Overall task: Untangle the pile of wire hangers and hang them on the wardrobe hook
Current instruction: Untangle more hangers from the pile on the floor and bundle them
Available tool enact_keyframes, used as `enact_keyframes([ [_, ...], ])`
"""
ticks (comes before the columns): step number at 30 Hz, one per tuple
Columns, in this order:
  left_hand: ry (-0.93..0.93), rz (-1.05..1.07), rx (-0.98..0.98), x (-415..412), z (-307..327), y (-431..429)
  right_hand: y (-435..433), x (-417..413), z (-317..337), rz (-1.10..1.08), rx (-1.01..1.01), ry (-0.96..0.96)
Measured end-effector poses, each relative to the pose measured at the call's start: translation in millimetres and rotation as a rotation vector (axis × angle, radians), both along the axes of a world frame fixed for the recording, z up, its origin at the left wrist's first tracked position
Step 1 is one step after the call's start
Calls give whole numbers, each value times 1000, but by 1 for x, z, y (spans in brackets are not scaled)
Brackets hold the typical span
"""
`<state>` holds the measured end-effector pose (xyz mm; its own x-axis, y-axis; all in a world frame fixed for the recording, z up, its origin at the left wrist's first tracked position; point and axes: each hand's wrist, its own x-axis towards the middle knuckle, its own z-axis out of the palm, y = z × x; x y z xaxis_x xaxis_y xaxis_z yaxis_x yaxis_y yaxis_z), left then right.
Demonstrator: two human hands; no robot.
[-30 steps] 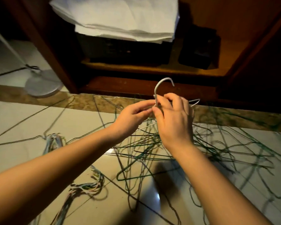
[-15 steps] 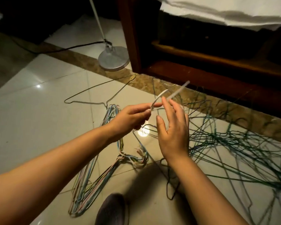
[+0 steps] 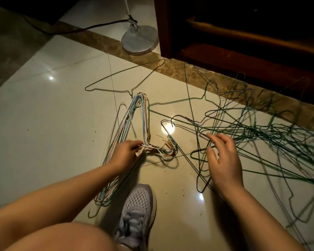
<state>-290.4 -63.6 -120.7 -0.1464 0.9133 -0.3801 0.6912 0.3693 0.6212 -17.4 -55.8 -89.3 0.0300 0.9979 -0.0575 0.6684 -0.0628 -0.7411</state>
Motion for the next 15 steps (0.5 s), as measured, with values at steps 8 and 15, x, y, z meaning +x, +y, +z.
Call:
enact_keyframes([
  [8, 193, -282, 17, -1, -13, 7, -13, 13, -7, -11, -54, -39],
  [15, 242, -325, 97, -1, -25, 13, -23, 36, -19, -59, -116, -177],
])
